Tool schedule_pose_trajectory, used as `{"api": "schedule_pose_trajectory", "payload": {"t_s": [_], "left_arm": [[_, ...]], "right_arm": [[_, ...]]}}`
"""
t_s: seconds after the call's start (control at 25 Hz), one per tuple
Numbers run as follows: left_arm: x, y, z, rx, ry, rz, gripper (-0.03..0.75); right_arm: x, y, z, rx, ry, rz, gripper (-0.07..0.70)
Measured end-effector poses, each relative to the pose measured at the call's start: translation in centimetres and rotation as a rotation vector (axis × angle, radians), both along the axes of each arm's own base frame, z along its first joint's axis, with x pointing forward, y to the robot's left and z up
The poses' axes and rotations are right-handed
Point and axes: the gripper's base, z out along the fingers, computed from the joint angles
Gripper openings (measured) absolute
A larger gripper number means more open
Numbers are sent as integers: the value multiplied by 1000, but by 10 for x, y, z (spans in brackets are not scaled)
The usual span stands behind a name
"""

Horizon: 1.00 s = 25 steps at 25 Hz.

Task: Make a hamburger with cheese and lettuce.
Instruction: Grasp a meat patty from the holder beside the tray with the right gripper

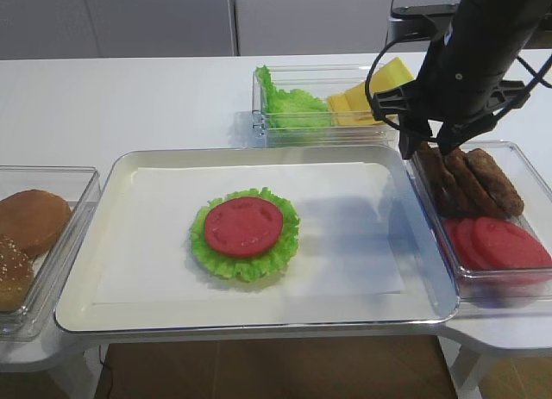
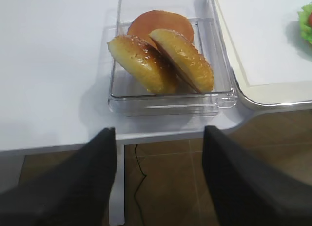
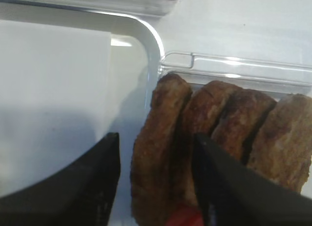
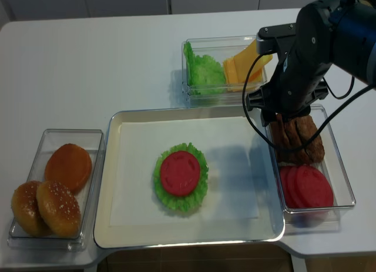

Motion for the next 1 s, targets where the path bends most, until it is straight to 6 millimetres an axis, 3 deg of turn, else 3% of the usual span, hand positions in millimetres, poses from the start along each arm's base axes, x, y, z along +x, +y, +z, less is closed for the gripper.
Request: {"api": "schedule_pose_trajectory", "payload": {"t_s": [0.12,0.4,0.64,1.0], "left_arm": [[0,0,0,0,0,0,414],[0,0,0,0,0,0,414],[0,0,0,0,0,0,414],[0,0,0,0,0,0,414]], "right_arm": [[0,0,0,0,0,0,360],[-1,0,0,-2,8,1,214],[-1,0,0,0,13,0,152],[-1,0,0,3,14,-3,145]]}}
